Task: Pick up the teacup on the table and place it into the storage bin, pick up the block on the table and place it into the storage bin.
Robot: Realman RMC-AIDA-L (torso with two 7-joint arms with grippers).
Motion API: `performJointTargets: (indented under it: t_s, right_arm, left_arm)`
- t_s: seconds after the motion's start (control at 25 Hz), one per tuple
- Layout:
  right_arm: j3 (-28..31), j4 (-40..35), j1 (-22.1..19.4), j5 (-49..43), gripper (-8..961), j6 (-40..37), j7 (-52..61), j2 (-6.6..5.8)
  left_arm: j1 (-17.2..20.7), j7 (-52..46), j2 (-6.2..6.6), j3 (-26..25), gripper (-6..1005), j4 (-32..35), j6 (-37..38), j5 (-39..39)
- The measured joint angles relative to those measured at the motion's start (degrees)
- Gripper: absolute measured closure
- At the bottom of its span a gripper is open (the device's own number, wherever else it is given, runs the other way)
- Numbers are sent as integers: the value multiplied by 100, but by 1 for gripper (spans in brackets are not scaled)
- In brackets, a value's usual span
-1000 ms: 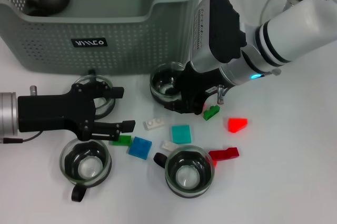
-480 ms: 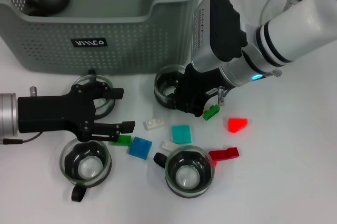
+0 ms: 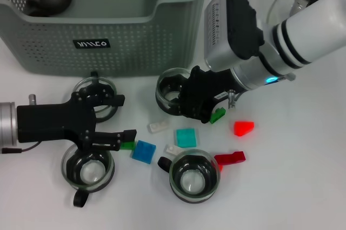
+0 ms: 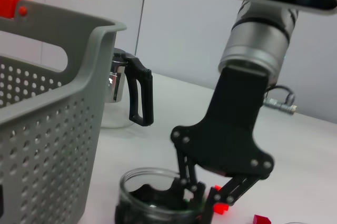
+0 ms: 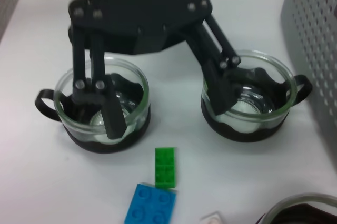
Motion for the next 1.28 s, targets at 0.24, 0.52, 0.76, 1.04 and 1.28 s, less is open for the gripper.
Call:
performJointTargets:
  t_s: [0.24,0.52,0.76,1.04,1.28]
  right_arm:
    - [159,-857,-256,-342,885,-656,463,-10]
    - [439,-1445,-182,-451,884,-1350,774,-10]
    - [919,-1703,231,-437,882,-1827,856,1]
    - [1267,-1722,1009,-299,880,-1715,784,37]
    - [1496,-1722,1446,121,878,-1442,560,26]
  left_arm:
    - [70,15,-7,-64,121,20,-10,14]
    - [104,86,-19,-133,122,-10,-92,15]
    - [110,85,-22,-132,122,-13,-94,15]
    - [109,93,-63,-131,121,-82,-230,-33]
    - [77,102,-67,-132,121,-232,-322,-57]
